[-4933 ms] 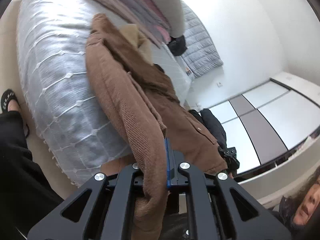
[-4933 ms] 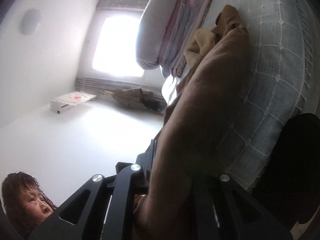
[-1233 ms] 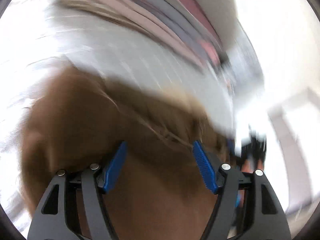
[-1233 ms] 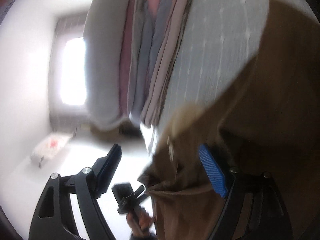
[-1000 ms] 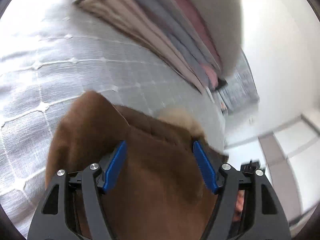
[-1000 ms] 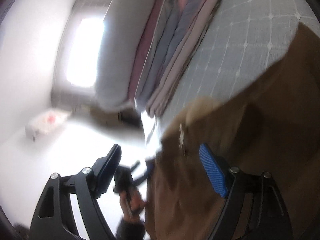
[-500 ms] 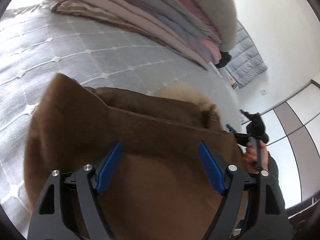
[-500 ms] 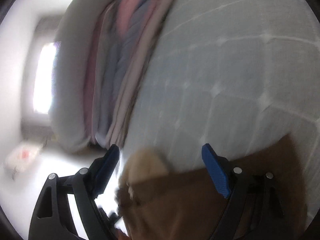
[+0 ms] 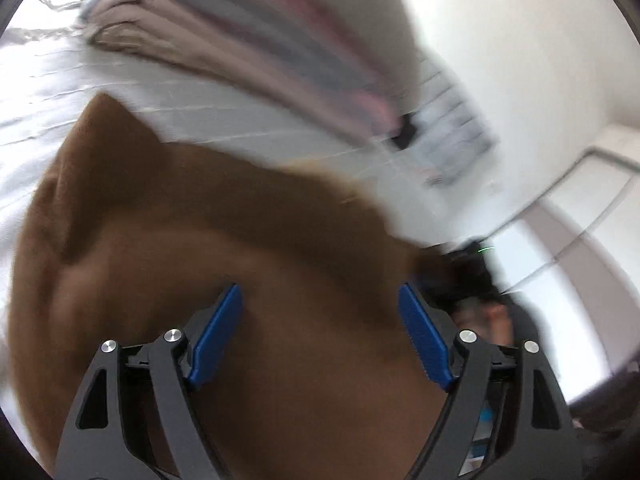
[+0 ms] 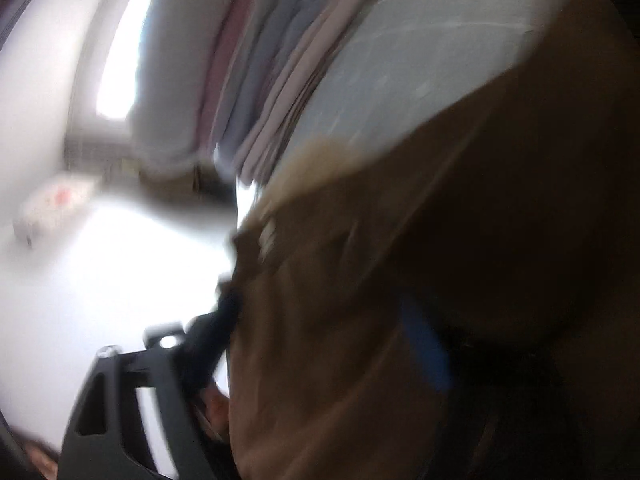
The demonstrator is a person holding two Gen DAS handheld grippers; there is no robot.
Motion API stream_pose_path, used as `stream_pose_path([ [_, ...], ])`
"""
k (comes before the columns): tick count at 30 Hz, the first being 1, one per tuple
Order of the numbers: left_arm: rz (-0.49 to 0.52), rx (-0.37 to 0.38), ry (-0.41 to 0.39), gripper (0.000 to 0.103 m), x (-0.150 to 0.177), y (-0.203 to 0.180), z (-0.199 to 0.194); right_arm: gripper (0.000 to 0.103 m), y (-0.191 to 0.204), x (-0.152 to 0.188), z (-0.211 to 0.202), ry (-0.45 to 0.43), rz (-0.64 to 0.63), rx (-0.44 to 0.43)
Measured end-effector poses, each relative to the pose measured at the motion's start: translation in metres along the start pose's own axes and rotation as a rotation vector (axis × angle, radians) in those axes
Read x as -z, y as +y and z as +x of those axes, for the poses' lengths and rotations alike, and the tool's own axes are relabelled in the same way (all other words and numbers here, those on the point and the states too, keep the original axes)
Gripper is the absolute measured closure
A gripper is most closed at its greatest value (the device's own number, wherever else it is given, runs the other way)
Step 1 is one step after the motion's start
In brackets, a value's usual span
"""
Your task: Fold large clothes
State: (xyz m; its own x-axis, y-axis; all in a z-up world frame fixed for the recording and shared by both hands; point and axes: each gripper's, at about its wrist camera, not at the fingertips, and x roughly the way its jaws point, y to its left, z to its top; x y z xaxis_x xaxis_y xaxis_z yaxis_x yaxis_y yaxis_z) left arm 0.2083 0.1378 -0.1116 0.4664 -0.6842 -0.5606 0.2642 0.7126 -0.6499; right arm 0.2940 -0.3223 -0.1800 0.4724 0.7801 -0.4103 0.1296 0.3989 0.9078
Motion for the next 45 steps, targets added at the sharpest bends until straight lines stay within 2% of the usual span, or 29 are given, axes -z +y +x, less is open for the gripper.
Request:
stream_pose_path([
  [1,-0.062,0.015,0.013,0.035,-0.004,0.013,0.002,0.036,0.009,0.003,-0.007,-0.015,-0.025,0.005],
  [2,-0.097,0.037,0.011,0.035,-0.008,0.017,-0.002,0.035,0.018,0.009,-0.011,-0.016,-0.061,0.03],
  [5,-0.038,0.02,-0.024,0.035,-0.005,0.002,-0.037,0.032,0.055,0.055,-0.049,0.01,-0.196,0.086],
  [8,-0.031,0.051,-0.022,0.032,0.019,-0.009,-0.081,0.014,0.075,0.114,-0.116,-0.059,-0.35,0.263],
  [10,-0.026,0.04,-0.039,0.026,0.046,-0.013,-0.118,0.013,0.07,0.151,-0.16,-0.093,-0.382,0.38],
  [13,-0.048,0.018,-0.057,0.022,0.079,-0.008,-0.151,0.012,0.038,0.183,-0.209,-0.105,-0.313,0.458],
  [15,-0.103,0.002,-0.062,0.018,0.107,0.009,-0.176,0.012,0.016,0.195,-0.223,-0.106,-0.289,0.53],
  [18,-0.215,-0.04,-0.071,0.018,0.138,0.038,-0.189,0.012,-0.008,0.213,-0.229,-0.086,-0.262,0.476],
  [22,-0.332,-0.021,-0.085,0.018,0.164,0.062,-0.185,0.012,-0.011,0.222,-0.213,-0.041,-0.316,0.419],
  [26,-0.339,0.004,-0.057,0.018,0.177,0.059,-0.17,0.012,-0.003,0.232,-0.192,0.028,-0.405,0.453],
  [28,-0.312,0.008,-0.033,0.018,0.18,0.051,-0.161,0.013,0.002,0.232,-0.177,0.043,-0.445,0.498],
  [29,-0.283,-0.014,-0.017,0.018,0.18,0.044,-0.154,0.02,0.006,0.234,-0.168,0.048,-0.467,0.525],
  [30,-0.26,-0.035,-0.008,0.018,0.181,0.039,-0.149,0.035,0.01,0.236,-0.166,0.04,-0.487,0.565],
  [31,-0.243,-0.055,-0.007,0.018,0.182,0.034,-0.148,0.046,0.011,0.237,-0.164,0.033,-0.506,0.607],
  [33,-0.208,-0.069,-0.028,0.018,0.18,0.028,-0.148,0.066,0.016,0.24,-0.168,0.012,-0.527,0.615],
  [34,-0.193,-0.086,-0.037,0.021,0.178,0.024,-0.149,0.07,0.018,0.241,-0.169,0.0,-0.536,0.619],
  [35,-0.172,-0.102,-0.046,0.036,0.173,0.023,-0.148,0.073,0.021,0.24,-0.169,-0.015,-0.544,0.626],
  [36,-0.157,-0.138,-0.034,0.055,0.168,0.022,-0.145,0.074,0.021,0.24,-0.168,-0.024,-0.554,0.642],
  [38,-0.15,-0.122,-0.009,0.069,0.161,0.024,-0.14,0.077,0.028,0.247,-0.162,-0.046,-0.59,0.697],
  [40,-0.127,-0.143,0.014,0.078,0.16,0.018,-0.137,0.079,0.035,0.251,-0.157,-0.072,-0.624,0.739],
  [43,-0.084,-0.199,0.023,0.082,0.16,0.007,-0.14,0.08,0.05,0.257,-0.159,-0.121,-0.646,0.766],
  [45,0.063,-0.341,0.046,0.084,0.154,-0.016,-0.135,0.081,0.062,0.26,-0.161,-0.138,-0.672,0.795],
])
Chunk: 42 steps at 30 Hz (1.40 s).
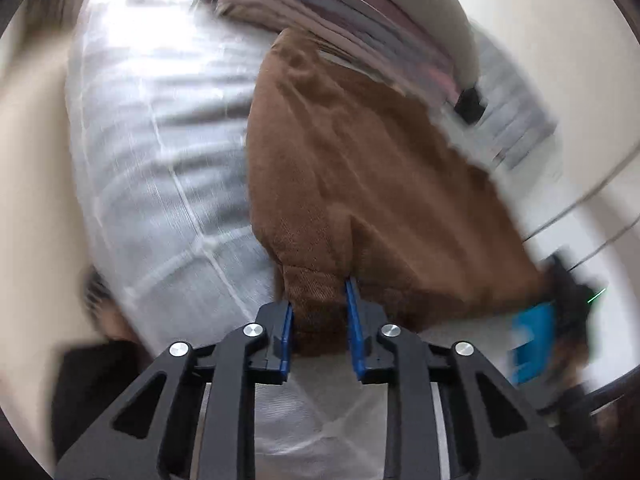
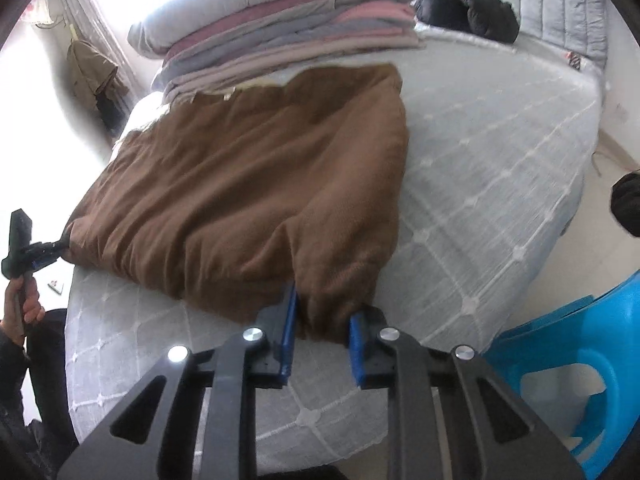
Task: Fold large clothes
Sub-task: 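Grasp the folded brown jacket edge with both grippers, then pull the edge to straighten the jacket, then open both grippers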
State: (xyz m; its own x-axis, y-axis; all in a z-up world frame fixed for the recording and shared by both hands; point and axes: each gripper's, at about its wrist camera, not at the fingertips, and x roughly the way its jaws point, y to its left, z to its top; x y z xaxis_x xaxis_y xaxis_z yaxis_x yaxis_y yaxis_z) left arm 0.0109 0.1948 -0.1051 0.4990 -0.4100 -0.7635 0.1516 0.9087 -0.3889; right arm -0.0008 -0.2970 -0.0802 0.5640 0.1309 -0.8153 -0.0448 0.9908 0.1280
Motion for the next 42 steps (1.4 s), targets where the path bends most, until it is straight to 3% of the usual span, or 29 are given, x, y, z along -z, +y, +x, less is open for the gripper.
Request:
stream_pose_path([
  [3,0.17,-0.135,-0.02,0.087,-0.018,-0.032,-0.013,0.082,0.01,-0.01,-0.014,-0.009,-0.053,0.044],
  [6,0.28,-0.187,-0.044,0.089,-0.039,-0.051,-0.033,0.083,0.015,-0.023,-0.025,-0.013,-0.091,0.068],
  [8,0.4,-0.262,-0.048,0.089,-0.04,-0.067,-0.036,0.084,0.009,-0.026,-0.03,-0.012,-0.082,0.071],
  [10,0.489,-0.318,-0.002,0.089,-0.033,-0.076,-0.025,0.084,-0.005,-0.018,-0.02,0.026,-0.038,0.051],
  [13,0.516,-0.348,0.141,0.089,-0.001,-0.056,0.018,0.085,-0.025,0.021,0.027,0.164,0.019,0.041],
  [14,0.5,-0.339,0.13,0.089,0.004,-0.053,0.018,0.085,-0.031,0.03,0.029,0.153,0.063,0.017],
  [16,0.382,-0.253,0.064,0.09,-0.011,-0.049,-0.009,0.087,-0.036,0.022,0.001,0.07,0.139,-0.05],
  [18,0.38,-0.218,0.022,0.09,-0.022,-0.053,-0.031,0.089,-0.038,0.012,-0.017,0.029,0.148,-0.073],
  [19,0.389,-0.224,0.027,0.09,-0.023,-0.053,-0.032,0.089,-0.041,0.01,-0.018,0.037,0.145,-0.067],
  [22,0.363,-0.216,0.143,0.089,-0.018,-0.037,0.001,0.089,-0.05,0.027,0.007,0.132,0.15,-0.057],
  [23,0.329,-0.185,0.173,0.088,-0.013,-0.027,0.008,0.089,-0.052,0.037,0.013,0.152,0.162,-0.061],
  [24,0.273,-0.137,0.153,0.086,-0.012,-0.017,0.004,0.088,-0.056,0.043,0.013,0.147,0.184,-0.076],
  [27,0.074,0.011,0.078,0.068,-0.014,0.018,-0.025,0.079,-0.076,0.05,-0.005,0.105,0.288,-0.095],
  [28,0.031,-0.014,0.037,0.062,-0.013,0.031,-0.041,0.079,-0.085,0.048,-0.021,0.058,0.322,-0.052],
  [31,-0.033,-0.014,-0.068,0.051,-0.011,0.047,-0.078,0.077,-0.085,0.033,-0.06,-0.09,0.348,-0.091],
  [33,-0.052,0.053,-0.156,0.04,-0.014,0.04,-0.099,0.058,-0.068,0.019,-0.066,-0.137,0.308,-0.139],
  [34,-0.05,0.083,-0.175,0.031,-0.016,0.031,-0.099,0.054,-0.057,0.012,-0.063,-0.142,0.286,-0.17],
  [37,0.004,0.156,-0.186,0.023,-0.021,-0.005,-0.083,0.051,-0.032,-0.001,-0.026,-0.076,0.253,-0.229],
  [39,0.046,0.163,-0.156,0.023,-0.024,-0.027,-0.06,0.052,-0.029,0.005,0.009,0.009,0.231,-0.106],
  [40,0.052,0.165,-0.146,0.023,-0.023,-0.03,-0.05,0.054,-0.035,0.009,0.022,0.045,0.241,-0.086],
  [42,0.044,0.082,-0.106,0.023,-0.023,-0.028,-0.025,0.077,-0.062,0.024,0.042,0.078,0.347,-0.127],
])
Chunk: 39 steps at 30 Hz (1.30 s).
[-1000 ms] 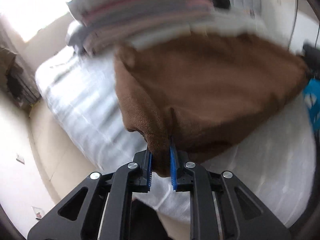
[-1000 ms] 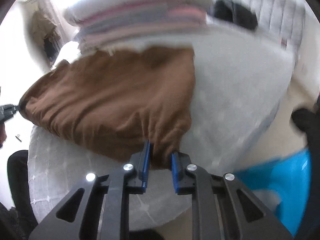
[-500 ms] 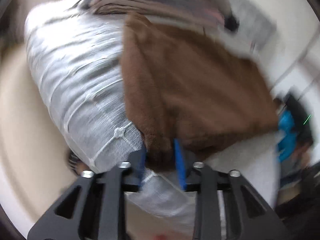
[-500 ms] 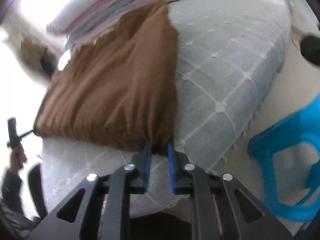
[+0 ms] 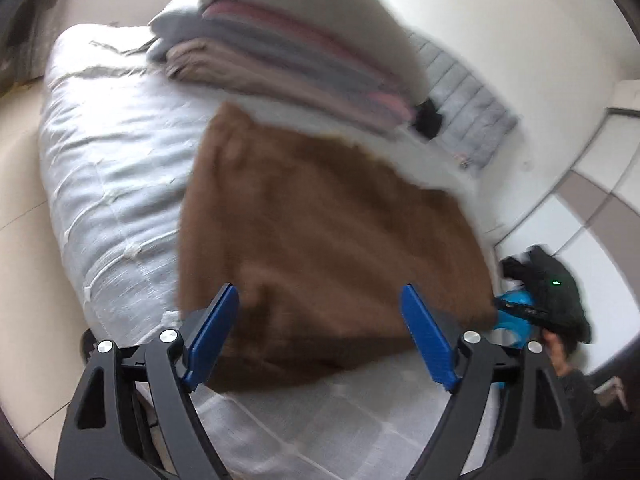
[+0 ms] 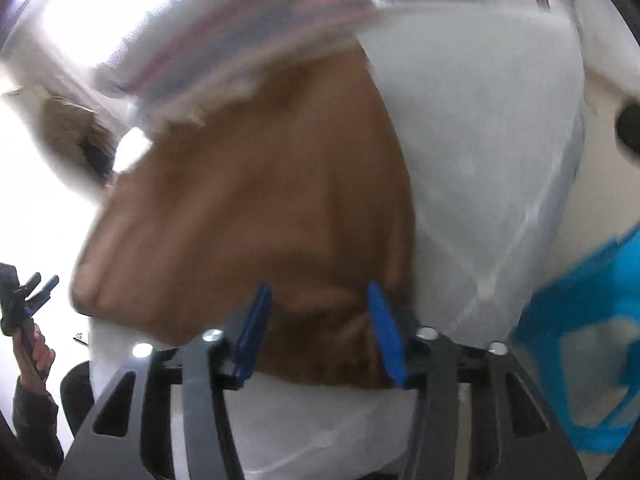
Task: Fold large clothes
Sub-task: 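Pull the edge to straighten the jacket, then open both grippers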
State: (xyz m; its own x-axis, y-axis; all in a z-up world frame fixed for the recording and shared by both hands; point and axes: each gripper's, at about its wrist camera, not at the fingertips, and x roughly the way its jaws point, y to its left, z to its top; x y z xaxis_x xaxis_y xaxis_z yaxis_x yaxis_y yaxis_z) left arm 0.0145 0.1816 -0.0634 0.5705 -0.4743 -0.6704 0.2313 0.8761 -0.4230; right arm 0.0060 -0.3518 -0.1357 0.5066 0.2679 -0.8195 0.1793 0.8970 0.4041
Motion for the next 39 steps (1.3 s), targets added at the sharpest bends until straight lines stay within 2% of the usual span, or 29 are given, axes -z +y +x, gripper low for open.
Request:
stream_pose_path([
  [1,-0.001,-0.058,0.034,0.027,0.002,0.008,0.014,0.084,-0.011,-0.002,-0.002,-0.001,0.057,-0.025],
  [2,-0.036,-0.09,0.087,0.034,0.006,0.024,0.03,0.087,-0.016,-0.004,-0.009,0.001,0.094,-0.046],
  [3,-0.059,-0.096,0.096,0.039,0.009,0.032,0.034,0.087,-0.013,-0.005,-0.015,-0.005,0.086,-0.041],
  [5,-0.068,-0.088,0.057,0.039,0.013,0.033,0.026,0.085,0.009,-0.004,-0.039,-0.067,0.002,-0.023],
  [7,-0.061,-0.101,0.035,0.039,0.015,0.028,0.02,0.083,0.03,-0.005,-0.062,-0.152,-0.063,-0.062],
  [8,-0.06,-0.098,0.032,0.039,0.017,0.026,0.019,0.076,0.035,-0.009,-0.066,-0.177,-0.076,-0.076],
  [9,-0.056,-0.1,0.035,0.038,0.018,0.025,0.021,0.062,0.04,-0.01,-0.065,-0.189,-0.081,-0.074],
  [10,-0.05,-0.113,0.045,0.038,0.02,0.024,0.022,0.057,0.04,-0.012,-0.057,-0.167,-0.073,-0.051],
  [12,-0.051,-0.133,0.078,0.038,0.018,0.026,0.034,0.058,0.021,-0.008,-0.002,0.047,-0.027,0.085],
  [13,-0.062,-0.134,0.083,0.038,0.018,0.027,0.03,0.058,0.012,-0.005,0.006,0.037,-0.012,0.061],
  [15,-0.08,-0.143,0.063,0.038,0.015,0.032,0.025,0.058,0.015,-0.004,-0.006,-0.001,0.022,0.058],
  [19,-0.038,-0.186,-0.029,0.036,0.02,0.025,-0.01,0.054,0.053,0.005,-0.043,-0.148,-0.087,0.122],
  [21,-0.092,-0.115,-0.054,0.029,0.028,0.026,-0.029,0.044,0.069,0.012,-0.053,-0.198,-0.141,0.099],
  [22,-0.122,-0.077,-0.062,0.027,0.032,0.028,-0.035,0.043,0.079,0.013,-0.056,-0.225,-0.166,0.095],
  [24,-0.209,0.027,-0.071,0.025,0.046,0.034,-0.044,0.041,0.111,0.021,-0.055,-0.248,-0.215,0.035],
  [27,-0.334,0.165,-0.052,0.024,0.069,0.041,-0.042,0.036,0.157,0.029,-0.042,-0.235,-0.329,-0.008],
  [29,-0.364,0.188,-0.043,0.024,0.077,0.042,-0.033,0.034,0.18,0.03,-0.01,-0.175,-0.404,0.005],
  [31,-0.397,0.213,-0.03,0.024,0.081,0.044,-0.02,0.033,0.182,0.035,0.043,-0.012,-0.43,0.102],
  [32,-0.426,0.232,-0.022,0.024,0.083,0.047,-0.011,0.033,0.177,0.034,0.061,0.028,-0.434,0.122],
  [33,-0.448,0.248,-0.018,0.024,0.085,0.049,-0.005,0.032,0.173,0.037,0.07,0.042,-0.424,0.114],
  [36,-0.529,0.286,-0.032,0.024,0.087,0.06,0.008,0.032,0.167,0.034,0.049,0.01,-0.345,0.045],
  [39,-0.649,0.362,-0.058,0.023,0.092,0.076,0.017,0.032,0.164,0.031,0.026,-0.02,-0.314,-0.018],
])
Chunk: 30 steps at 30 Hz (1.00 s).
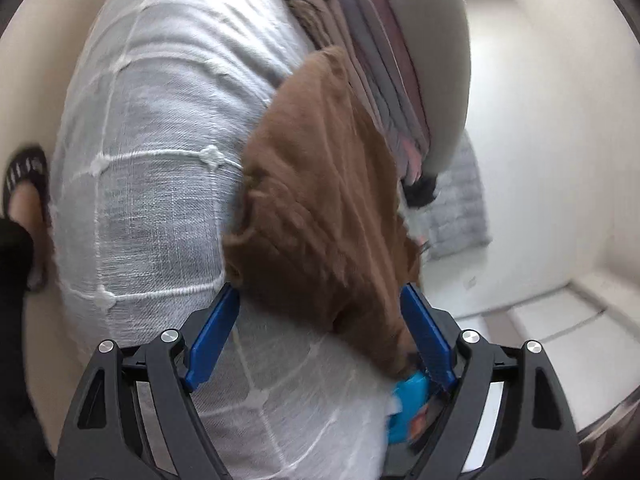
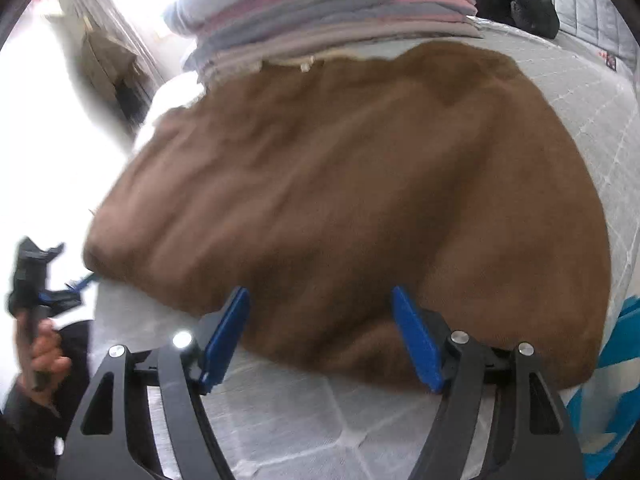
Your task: Fold large clothes
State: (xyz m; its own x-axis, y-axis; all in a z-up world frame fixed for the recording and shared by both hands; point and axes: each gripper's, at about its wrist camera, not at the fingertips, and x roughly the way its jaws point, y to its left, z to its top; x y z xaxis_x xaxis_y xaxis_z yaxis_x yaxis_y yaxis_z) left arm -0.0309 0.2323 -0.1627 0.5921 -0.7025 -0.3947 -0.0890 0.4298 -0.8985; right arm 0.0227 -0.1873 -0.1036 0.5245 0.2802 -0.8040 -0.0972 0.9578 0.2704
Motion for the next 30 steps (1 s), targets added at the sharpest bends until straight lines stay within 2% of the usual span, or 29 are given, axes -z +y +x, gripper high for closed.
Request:
stream_pose_path([
  [3,-0.09,0.078,-0.01,0.017,0.0,0.006,0.006,0.032,-0.013,0.002,-0.022,-0.065,0.023,-0.016],
  [6,-0.085,0.057,-0.014,0.015,0.001,-0.002,0.017,0.031,-0.037,-0.002,-0.032,-0.127,0.107,-0.011],
  [9,-0.076,0.003,-0.043,0.015,-0.004,-0.01,0.027,0.031,-0.069,0.0,-0.025,-0.135,0.227,0.028],
  [10,-0.065,-0.01,-0.058,0.025,-0.007,-0.014,0.03,0.03,-0.083,0.007,-0.019,-0.106,0.271,0.042],
  [11,-0.045,-0.032,-0.074,0.041,-0.01,-0.021,0.031,0.031,-0.091,0.012,-0.013,-0.084,0.287,0.023],
  [12,-0.018,-0.038,-0.079,0.072,-0.013,-0.028,0.03,0.031,-0.098,0.015,-0.009,-0.073,0.289,-0.002],
  [14,0.048,0.016,-0.107,0.079,-0.017,-0.052,0.017,0.031,-0.096,0.017,-0.009,-0.075,0.265,-0.005],
  [17,0.122,-0.013,-0.108,0.081,-0.019,-0.07,0.017,0.031,-0.087,0.013,-0.006,-0.041,0.221,0.049],
  [20,0.048,-0.046,-0.088,0.082,-0.021,-0.046,0.024,0.03,-0.086,0.01,-0.005,-0.034,0.222,0.058],
  [23,-0.022,-0.03,-0.078,0.072,-0.014,-0.026,0.022,0.03,-0.085,0.015,-0.001,-0.04,0.216,0.056],
  [24,-0.036,-0.037,-0.078,0.058,-0.011,-0.022,0.02,0.03,-0.085,0.018,-0.001,-0.04,0.215,0.056],
  [25,-0.05,-0.04,-0.087,0.039,-0.009,-0.019,0.018,0.03,-0.085,0.018,-0.001,-0.04,0.215,0.055],
  [27,-0.072,-0.014,-0.102,0.017,-0.005,-0.016,0.012,0.026,-0.088,0.017,-0.003,-0.044,0.233,0.033],
  [30,-0.032,0.015,-0.1,0.015,-0.003,-0.021,0.008,0.024,-0.092,0.016,-0.004,-0.055,0.276,0.005],
])
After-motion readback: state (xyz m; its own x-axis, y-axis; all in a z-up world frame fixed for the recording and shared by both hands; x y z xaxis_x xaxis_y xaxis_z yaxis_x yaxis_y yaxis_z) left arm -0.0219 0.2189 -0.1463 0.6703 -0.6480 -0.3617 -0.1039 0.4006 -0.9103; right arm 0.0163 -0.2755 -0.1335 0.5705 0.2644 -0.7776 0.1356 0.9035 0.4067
